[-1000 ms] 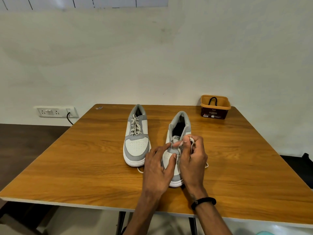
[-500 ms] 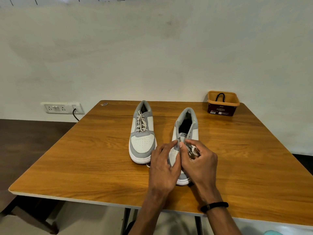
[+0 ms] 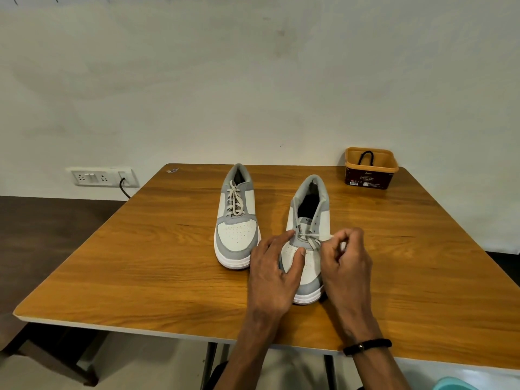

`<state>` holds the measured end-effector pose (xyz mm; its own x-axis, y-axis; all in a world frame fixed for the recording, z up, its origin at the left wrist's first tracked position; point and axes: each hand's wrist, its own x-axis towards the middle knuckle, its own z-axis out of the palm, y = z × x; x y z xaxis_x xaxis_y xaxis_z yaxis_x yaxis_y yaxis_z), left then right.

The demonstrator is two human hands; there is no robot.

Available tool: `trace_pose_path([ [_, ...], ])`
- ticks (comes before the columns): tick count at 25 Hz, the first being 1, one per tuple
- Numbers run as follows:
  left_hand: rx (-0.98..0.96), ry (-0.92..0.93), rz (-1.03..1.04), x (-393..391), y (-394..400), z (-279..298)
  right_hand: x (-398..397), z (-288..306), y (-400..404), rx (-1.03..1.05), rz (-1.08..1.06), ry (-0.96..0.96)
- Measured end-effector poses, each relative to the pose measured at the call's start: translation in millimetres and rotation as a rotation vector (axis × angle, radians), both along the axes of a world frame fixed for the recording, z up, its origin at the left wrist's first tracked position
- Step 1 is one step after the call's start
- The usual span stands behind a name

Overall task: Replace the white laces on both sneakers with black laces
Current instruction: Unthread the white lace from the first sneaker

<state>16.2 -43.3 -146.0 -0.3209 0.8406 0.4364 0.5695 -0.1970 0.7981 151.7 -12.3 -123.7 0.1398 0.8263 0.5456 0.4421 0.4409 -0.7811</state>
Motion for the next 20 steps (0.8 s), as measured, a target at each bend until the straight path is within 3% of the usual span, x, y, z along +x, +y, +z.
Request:
trace_pose_path([
  [6,-0.009,-0.014,-0.007,-1,-1,0,1,11,-3,0.016,-0.064,0.297],
  [11,-0.023,-0.001,-0.006,0,-1,2,-3,24,2,-0.083,0.169,0.779],
  [14,0.005,0.001,-0.016,-1,0,1,-8,34,7,-0.186,0.243,0.976],
  [17,-0.001,0.007,-0.021,-1,0,2,-3,39,15,-0.247,0.265,0.876],
  [20,0.007,0.002,-0.014,-1,0,2,7,46,16,-0.175,0.244,0.319],
])
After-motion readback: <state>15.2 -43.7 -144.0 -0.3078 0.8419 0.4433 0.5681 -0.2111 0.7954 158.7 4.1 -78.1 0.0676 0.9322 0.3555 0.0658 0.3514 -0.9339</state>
